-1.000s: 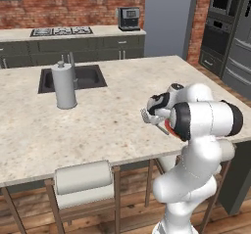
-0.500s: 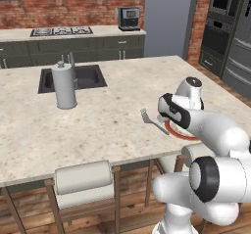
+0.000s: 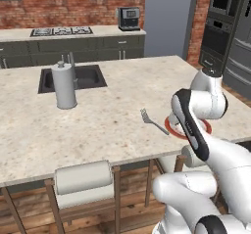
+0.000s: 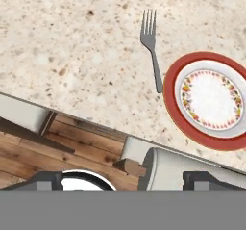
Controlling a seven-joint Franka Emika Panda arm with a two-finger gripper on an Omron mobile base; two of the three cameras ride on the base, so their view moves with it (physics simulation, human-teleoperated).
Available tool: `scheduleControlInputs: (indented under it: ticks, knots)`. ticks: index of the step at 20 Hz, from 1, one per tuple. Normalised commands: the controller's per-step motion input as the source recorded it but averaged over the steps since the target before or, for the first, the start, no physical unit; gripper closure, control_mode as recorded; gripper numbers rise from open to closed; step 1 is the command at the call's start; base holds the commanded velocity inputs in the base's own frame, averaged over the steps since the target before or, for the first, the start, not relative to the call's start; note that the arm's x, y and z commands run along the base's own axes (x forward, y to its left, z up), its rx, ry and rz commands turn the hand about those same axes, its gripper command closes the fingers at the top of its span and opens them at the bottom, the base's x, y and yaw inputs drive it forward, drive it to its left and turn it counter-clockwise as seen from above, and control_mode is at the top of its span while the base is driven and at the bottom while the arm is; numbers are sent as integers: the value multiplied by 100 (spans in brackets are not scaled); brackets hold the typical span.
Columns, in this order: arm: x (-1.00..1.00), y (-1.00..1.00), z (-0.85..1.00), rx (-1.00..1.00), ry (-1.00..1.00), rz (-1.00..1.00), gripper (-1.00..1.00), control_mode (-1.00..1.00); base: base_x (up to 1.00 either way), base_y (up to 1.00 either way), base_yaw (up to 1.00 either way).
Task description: Take the fork and place it on the left side of the plate. Then take the spoon and place it on the right side of the plate. Make sure they're directly next to the plate.
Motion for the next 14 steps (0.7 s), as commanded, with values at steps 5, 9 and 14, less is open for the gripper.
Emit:
scheduleControlInputs:
  ticks: [5,9,14]
  knots:
    - [-100,9,-9,0,0,0,-100,-100,0,0,0]
    - [-100,14,-30,0,0,0,-100,-100,0,0,0]
    - [-84,18,-10,-2,0,0,-100,-100,0,0,0]
